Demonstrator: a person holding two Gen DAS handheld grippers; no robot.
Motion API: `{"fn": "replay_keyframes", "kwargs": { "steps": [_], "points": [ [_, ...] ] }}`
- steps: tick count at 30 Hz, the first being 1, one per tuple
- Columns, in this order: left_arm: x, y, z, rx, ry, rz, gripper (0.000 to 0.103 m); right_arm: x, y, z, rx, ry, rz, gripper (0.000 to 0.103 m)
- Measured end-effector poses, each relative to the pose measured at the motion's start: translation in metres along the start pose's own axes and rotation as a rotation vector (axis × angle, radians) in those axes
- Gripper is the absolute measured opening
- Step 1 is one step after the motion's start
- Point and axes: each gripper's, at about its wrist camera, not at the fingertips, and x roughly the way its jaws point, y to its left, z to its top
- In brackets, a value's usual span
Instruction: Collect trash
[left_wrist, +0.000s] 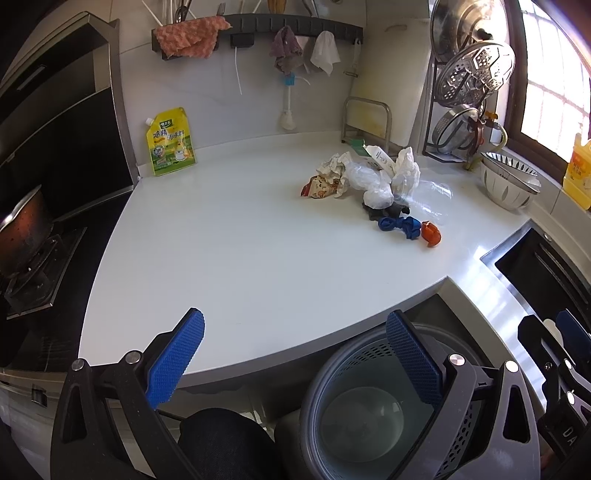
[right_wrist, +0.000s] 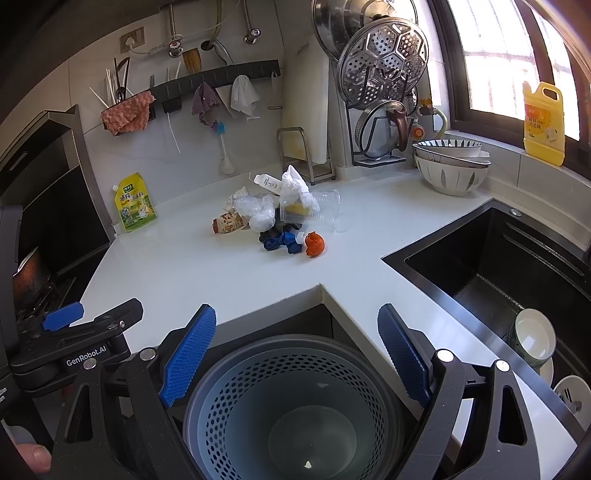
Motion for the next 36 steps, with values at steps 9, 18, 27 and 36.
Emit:
{"fn": "replay_keyframes", "kwargs": {
  "steps": [9,18,27,36],
  "points": [
    [-0.002,0.0026,-0.0012,-0.003,-0.003,0.003,0.097,-0.0007,0.0021,-0.001,-0.004,-0.003,0.001,0.085],
    [-0.0057,0.0048,-0.0034,-0.005,-0.01,0.004,0.097,-0.001,0.0029,-0.0017,-0.005,-0.004,0.0,0.085],
    [-0.0059,0.0052,-0.0037,-0.006,-0.005,0.005,0.097,-0.0016,0.0029,-0.0015,-0.004,-0.005,0.002,0.085],
    [-0.0049,0.0052,-0.0037,-0.004,-0.002,0.006,0.097,-0.0016,0.0038,-0.0014,-0.004,-0.005,0.002,0.085]
  ]
}}
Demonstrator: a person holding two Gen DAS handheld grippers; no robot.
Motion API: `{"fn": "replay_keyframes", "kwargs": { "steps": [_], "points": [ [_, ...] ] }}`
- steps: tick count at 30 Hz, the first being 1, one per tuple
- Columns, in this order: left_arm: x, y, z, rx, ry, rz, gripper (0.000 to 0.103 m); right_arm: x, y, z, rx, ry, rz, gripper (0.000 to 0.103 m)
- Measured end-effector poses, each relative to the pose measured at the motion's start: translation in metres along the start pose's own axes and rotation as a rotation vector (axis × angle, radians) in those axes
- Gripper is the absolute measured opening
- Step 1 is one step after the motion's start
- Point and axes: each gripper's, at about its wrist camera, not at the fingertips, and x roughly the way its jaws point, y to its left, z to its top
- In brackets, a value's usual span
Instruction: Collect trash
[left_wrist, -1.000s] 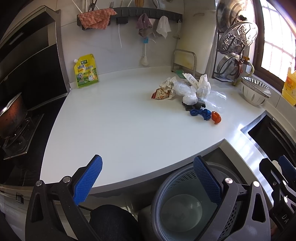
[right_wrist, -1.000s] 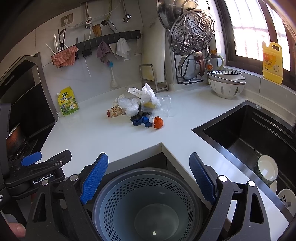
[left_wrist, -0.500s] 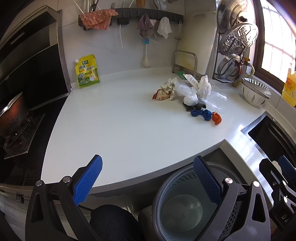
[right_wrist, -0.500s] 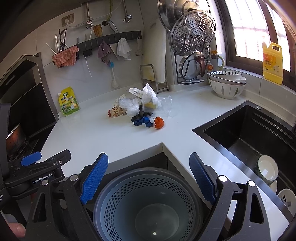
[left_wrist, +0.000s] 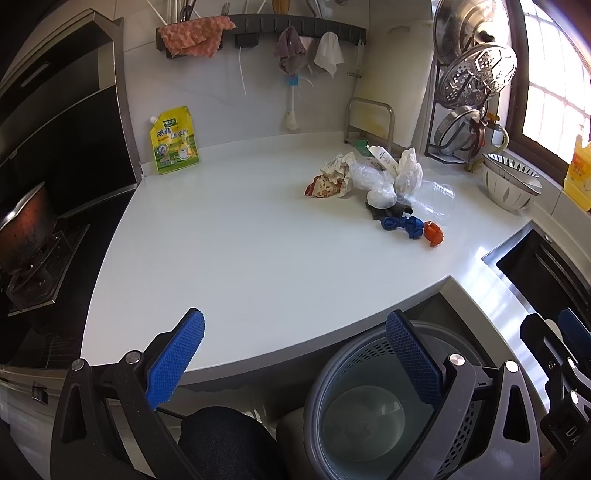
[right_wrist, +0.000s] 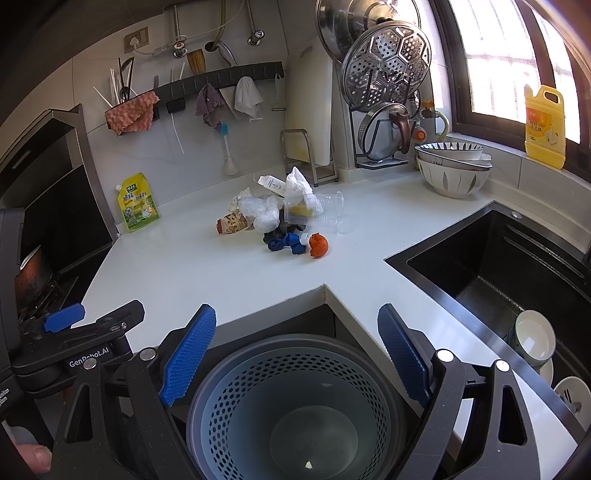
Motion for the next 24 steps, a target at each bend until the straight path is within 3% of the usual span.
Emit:
{"fn": "replay_keyframes", "kwargs": {
  "steps": [24],
  "points": [
    [0.0011,-0.0011,0.0007,0.009,-0.003,0.005,0.097,0.0003,0.0007,-0.0001,0.001,0.001,0.001,0.085]
  ]
}}
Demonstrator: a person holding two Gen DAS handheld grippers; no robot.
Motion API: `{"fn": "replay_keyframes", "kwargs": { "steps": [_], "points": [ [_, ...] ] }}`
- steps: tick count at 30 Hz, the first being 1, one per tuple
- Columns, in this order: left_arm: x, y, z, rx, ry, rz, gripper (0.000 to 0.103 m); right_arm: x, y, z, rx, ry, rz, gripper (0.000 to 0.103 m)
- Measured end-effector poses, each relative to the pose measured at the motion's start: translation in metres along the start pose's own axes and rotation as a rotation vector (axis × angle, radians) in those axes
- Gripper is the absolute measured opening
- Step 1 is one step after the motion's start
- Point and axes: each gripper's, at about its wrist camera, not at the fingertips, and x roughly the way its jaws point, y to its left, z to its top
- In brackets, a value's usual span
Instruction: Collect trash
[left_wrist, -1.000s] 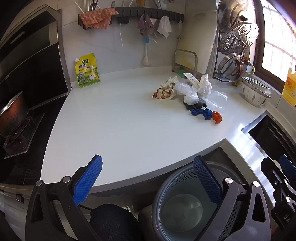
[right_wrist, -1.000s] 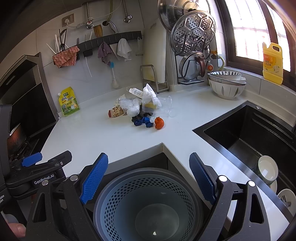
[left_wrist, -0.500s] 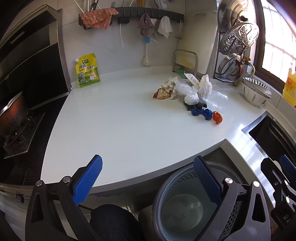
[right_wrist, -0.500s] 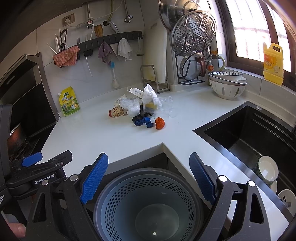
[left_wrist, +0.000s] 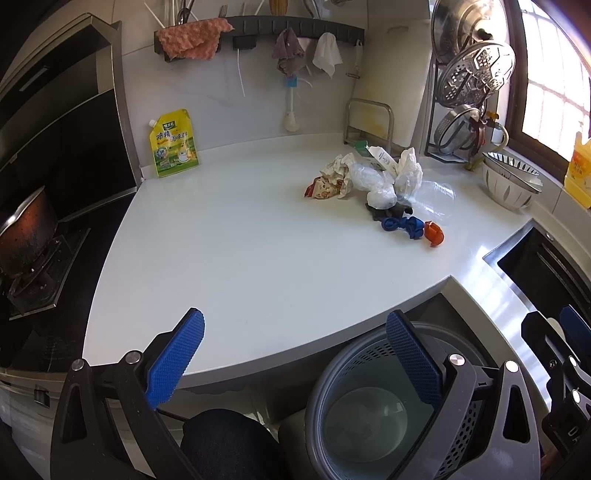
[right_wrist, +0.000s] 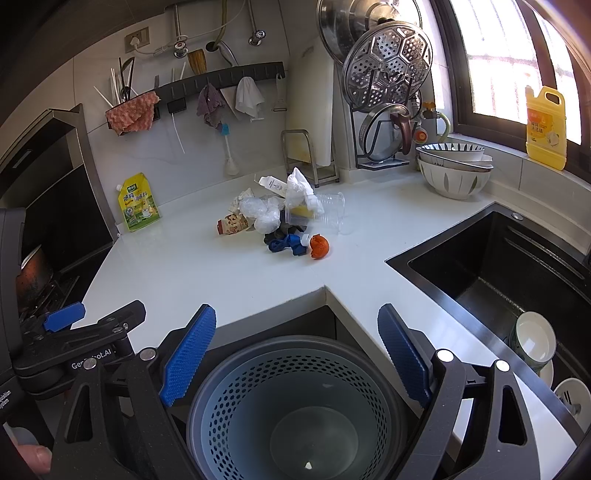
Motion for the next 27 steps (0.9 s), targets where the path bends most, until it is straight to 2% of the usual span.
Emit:
{"fn": "replay_keyframes", "kwargs": {
  "steps": [15,20,27],
  "points": [
    [0.035,-0.005,0.013,-0.004,0.037,0.001,0.097,0.035,-0.02,0.013,0.009,0.042,-0.005,0.085],
    [0.058,-0.012,0.026,-0.022,0.062,-0.051,0.097,0.065,-0.035,0.027,0.023,0.074,-0.002,0.085],
    [0.094,-0.031,0.051,0.002,0.07,-0.074,0.097,0.121,-0.05,0.054,0.002,0.126,-0.009,0.085]
  ]
}}
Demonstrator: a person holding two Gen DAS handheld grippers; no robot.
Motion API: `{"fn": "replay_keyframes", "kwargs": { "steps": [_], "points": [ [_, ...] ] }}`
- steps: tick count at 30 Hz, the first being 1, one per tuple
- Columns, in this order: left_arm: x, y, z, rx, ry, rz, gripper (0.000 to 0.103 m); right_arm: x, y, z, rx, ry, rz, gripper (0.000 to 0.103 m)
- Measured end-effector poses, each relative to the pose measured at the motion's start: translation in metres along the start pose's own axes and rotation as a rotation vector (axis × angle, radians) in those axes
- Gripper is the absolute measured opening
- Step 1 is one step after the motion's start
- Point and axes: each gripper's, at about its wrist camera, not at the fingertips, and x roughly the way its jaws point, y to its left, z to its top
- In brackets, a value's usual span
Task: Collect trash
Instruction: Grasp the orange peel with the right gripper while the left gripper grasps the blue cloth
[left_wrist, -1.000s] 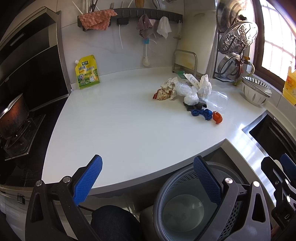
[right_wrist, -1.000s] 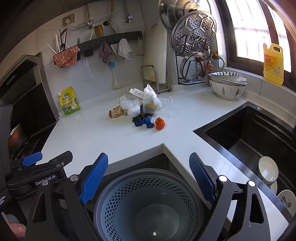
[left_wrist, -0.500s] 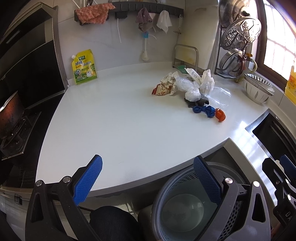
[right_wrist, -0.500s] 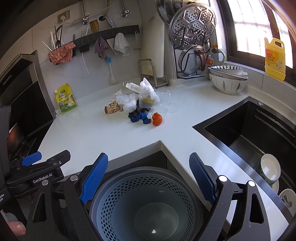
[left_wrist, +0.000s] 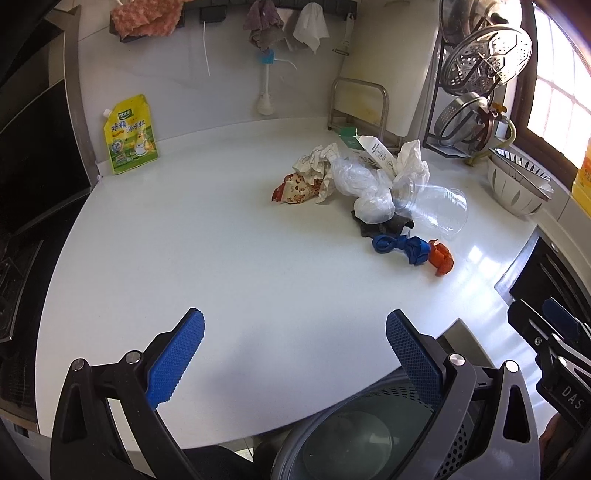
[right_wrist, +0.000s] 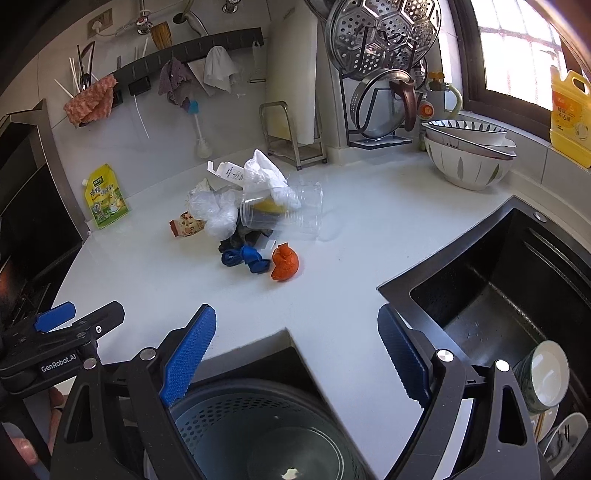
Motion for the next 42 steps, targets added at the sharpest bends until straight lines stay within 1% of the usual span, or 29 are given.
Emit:
{"fn": "replay_keyframes", "kwargs": {
  "steps": [6,11,13,18,24,25,27,29,31,32,33,34,36,39,42],
  "points": [
    [0.028,-0.01,0.012,-0.001,0.017,-0.005,0.097,0.048,-0.007,0.02,0.003,0.068,0.02,0.085],
    [0.046,-0.011,0.016,-0.007,0.034,0.005,0.097,0.075,-0.001,0.03,-0.028,0.099,0.006,0.085],
    [0.05,-0.01,0.018,-0.009,0.039,0.011,0.097,0.084,0.001,0.032,-0.042,0.111,-0.02,0.085],
    [0.058,-0.01,0.02,-0.01,0.051,0.01,0.097,0.099,0.005,0.034,-0.078,0.129,-0.058,0.085],
    [0.064,-0.013,0.021,-0.006,0.059,0.013,0.097,0.108,0.007,0.036,-0.087,0.135,-0.071,0.084],
    [0.065,-0.014,0.021,-0.005,0.061,0.013,0.097,0.108,0.007,0.036,-0.088,0.137,-0.073,0.082],
    [0.066,-0.016,0.021,-0.003,0.064,0.013,0.097,0.109,0.007,0.035,-0.091,0.145,-0.069,0.067],
    [0.066,-0.019,0.02,-0.002,0.062,0.009,0.097,0.111,0.007,0.036,-0.094,0.152,-0.059,0.062],
    [0.067,-0.022,0.021,0.006,0.062,0.005,0.097,0.11,0.007,0.036,-0.099,0.142,-0.046,0.052],
    [0.067,-0.025,0.022,0.01,0.063,0.005,0.097,0.11,0.009,0.036,-0.105,0.142,-0.039,0.041],
    [0.067,-0.027,0.022,0.013,0.062,0.003,0.097,0.109,0.009,0.037,-0.109,0.144,-0.025,0.027],
    [0.067,-0.029,0.023,0.016,0.062,-0.001,0.097,0.109,0.009,0.036,-0.108,0.147,-0.009,0.021],
    [0.067,-0.035,0.024,0.019,0.065,-0.013,0.097,0.106,0.007,0.037,-0.101,0.142,0.006,0.014],
    [0.069,-0.045,0.025,0.021,0.071,-0.032,0.097,0.095,-0.004,0.037,-0.045,0.123,0.055,0.012],
    [0.072,-0.057,0.026,0.028,0.079,-0.048,0.097,0.077,-0.018,0.038,0.003,0.082,0.079,0.011]
  ]
}}
